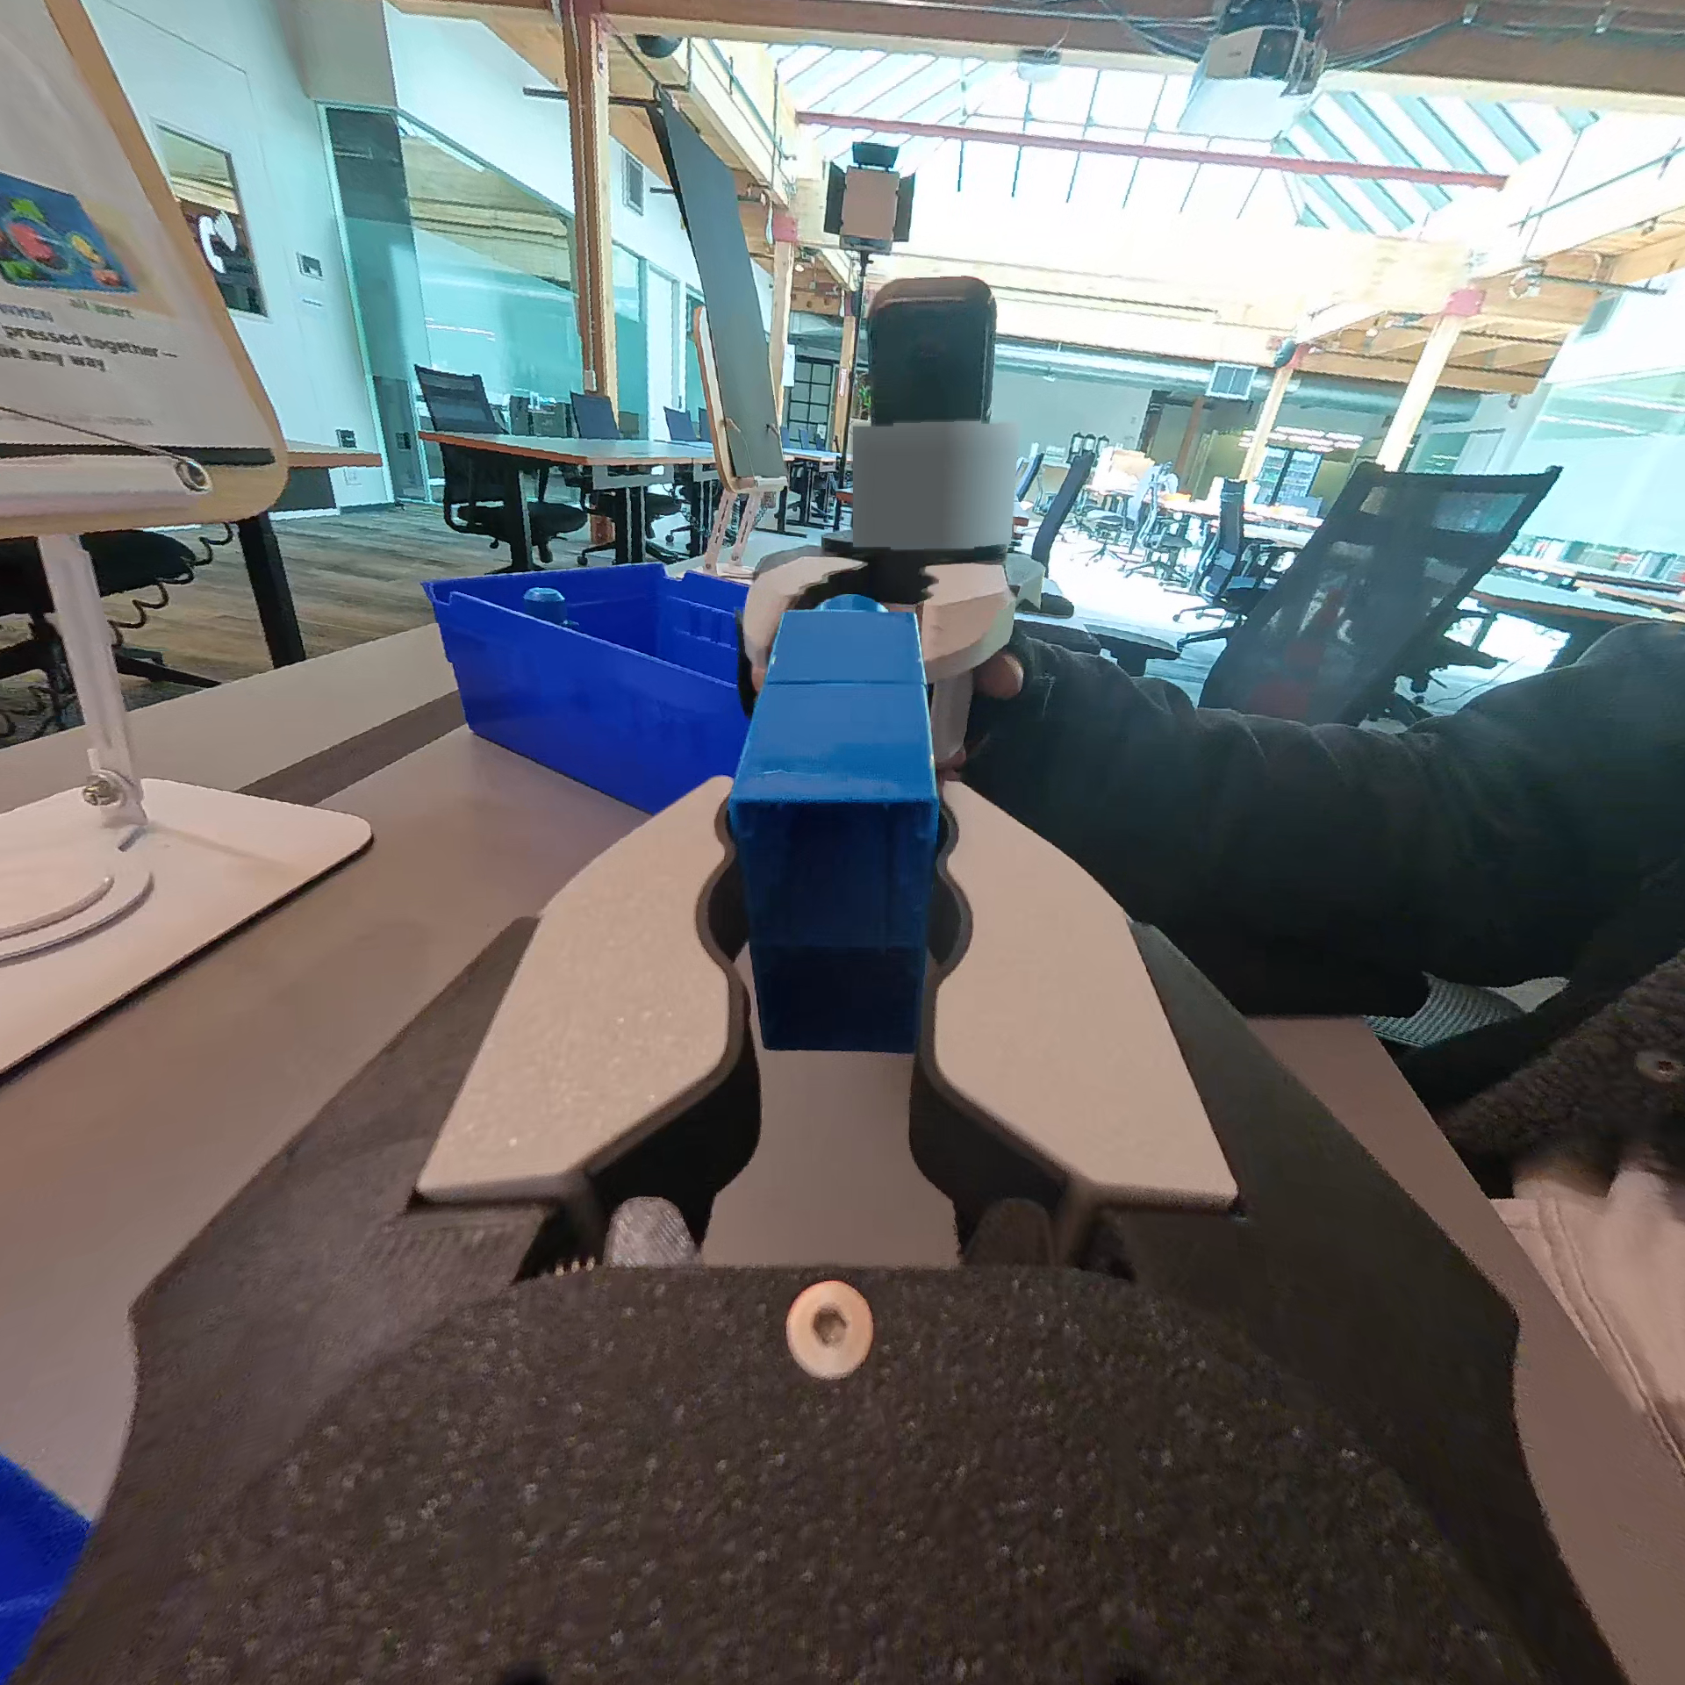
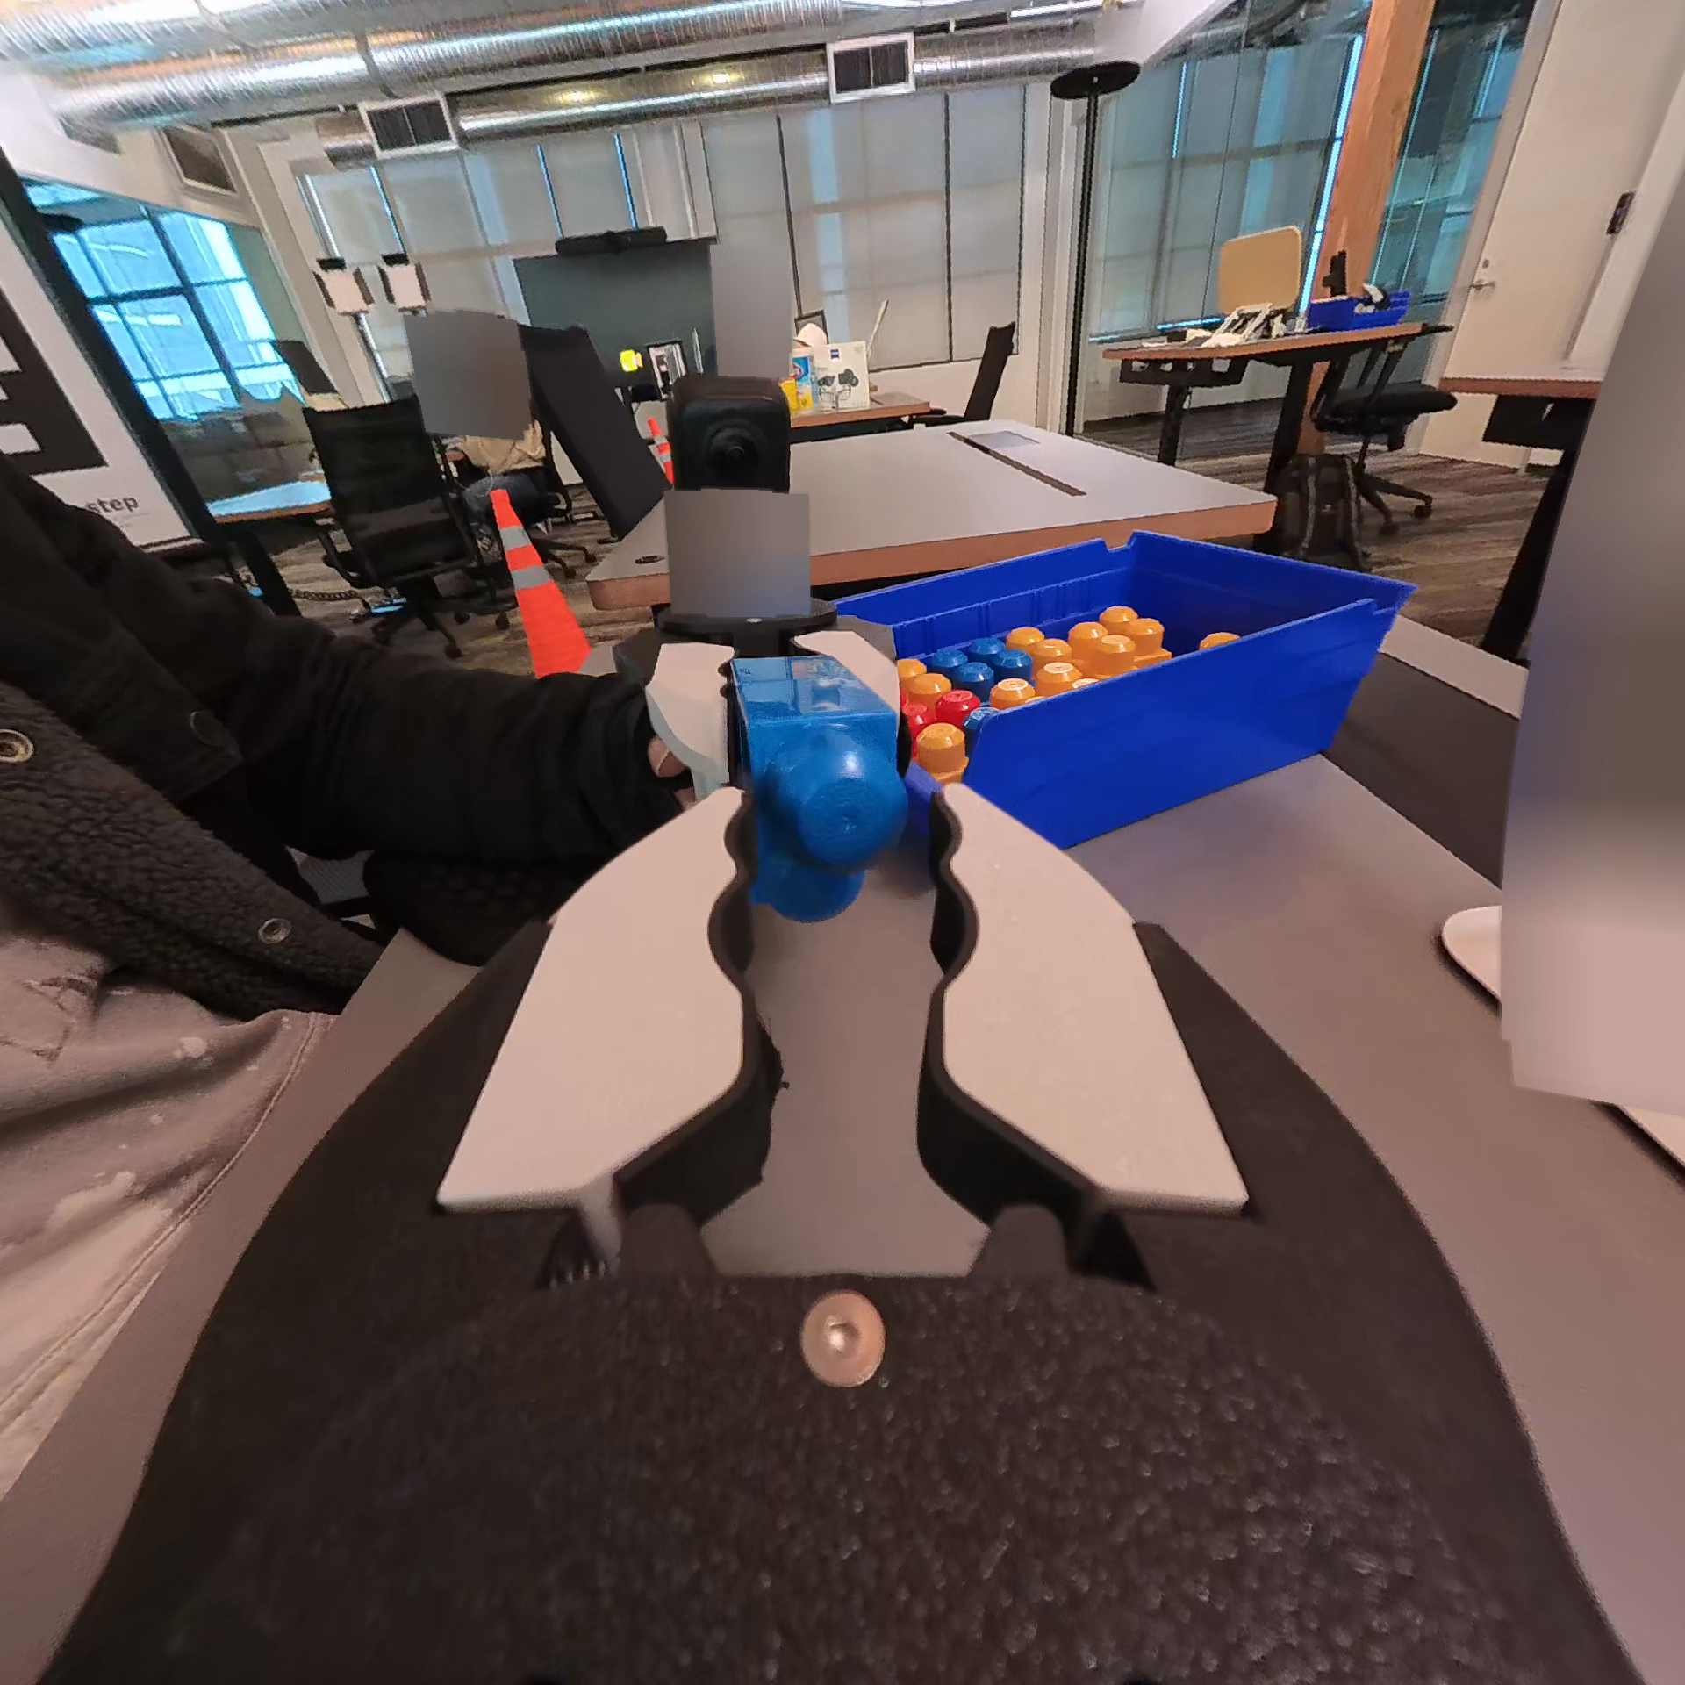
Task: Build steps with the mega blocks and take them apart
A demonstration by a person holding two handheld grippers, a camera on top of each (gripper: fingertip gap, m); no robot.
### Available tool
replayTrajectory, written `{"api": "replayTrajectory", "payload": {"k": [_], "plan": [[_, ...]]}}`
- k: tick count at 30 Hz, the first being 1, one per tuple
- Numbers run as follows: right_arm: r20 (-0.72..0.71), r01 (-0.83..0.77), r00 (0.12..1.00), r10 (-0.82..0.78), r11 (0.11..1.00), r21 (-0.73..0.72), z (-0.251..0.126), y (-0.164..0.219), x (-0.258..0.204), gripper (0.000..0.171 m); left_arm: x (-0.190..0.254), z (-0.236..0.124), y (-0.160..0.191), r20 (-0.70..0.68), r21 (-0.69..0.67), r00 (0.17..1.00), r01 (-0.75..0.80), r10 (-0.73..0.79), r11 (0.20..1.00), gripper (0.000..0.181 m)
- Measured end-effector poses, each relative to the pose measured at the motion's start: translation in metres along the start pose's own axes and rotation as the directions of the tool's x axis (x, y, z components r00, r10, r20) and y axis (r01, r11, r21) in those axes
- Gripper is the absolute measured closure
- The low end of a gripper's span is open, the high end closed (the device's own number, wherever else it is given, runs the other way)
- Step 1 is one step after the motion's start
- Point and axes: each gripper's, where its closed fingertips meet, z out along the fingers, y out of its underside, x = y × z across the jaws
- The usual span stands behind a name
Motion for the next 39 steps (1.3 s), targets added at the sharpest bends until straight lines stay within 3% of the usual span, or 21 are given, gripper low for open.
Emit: {"api": "replayTrajectory", "payload": {"k": [5,11,15,18,23,31,39], "plan": [[0.045,-0.009,0.999,0.009,1.0,-0.015,-0.001,-0.001,-0.007,0.143,0.004,0.002,0.003,-0.013,-0.024,1.0,-0.018,0.018,1.0,0.145],[0.006,0.051,0.999,-0.051,0.989,-0.141,-0.01,-0.006,-0.01,0.143,0.005,0.008,0.008,0.009,-0.051,0.997,-0.073,0.073,0.996,0.144],[-0.094,0.084,0.99,-0.106,0.974,-0.212,-0.039,-0.025,0.005,0.143,-0.01,0.005,0.007,0.103,-0.068,0.988,-0.11,0.116,0.992,0.134],[-0.179,0.106,0.969,-0.169,0.942,-0.319,-0.072,-0.044,0.022,0.143,-0.026,-0.001,0.002,0.203,-0.052,0.972,-0.107,0.116,0.993,0.145],[-0.308,0.058,0.912,-0.27,0.83,-0.555,-0.137,-0.068,0.065,0.143,-0.056,-0.019,-0.005,0.424,-0.033,0.893,-0.152,0.152,0.988,0.181],[-0.446,-0.177,0.832,-0.331,0.603,-0.778,-0.222,-0.057,0.15,0.143,-0.083,-0.041,-0.011,0.613,-0.03,0.776,-0.167,0.151,0.985,0.181],[-0.467,-0.331,0.833,-0.296,0.41,-0.85,-0.246,0.012,0.21,0.143,-0.097,-0.051,-0.006,0.692,-0.07,0.704,-0.157,0.161,0.985,0.181]]}}
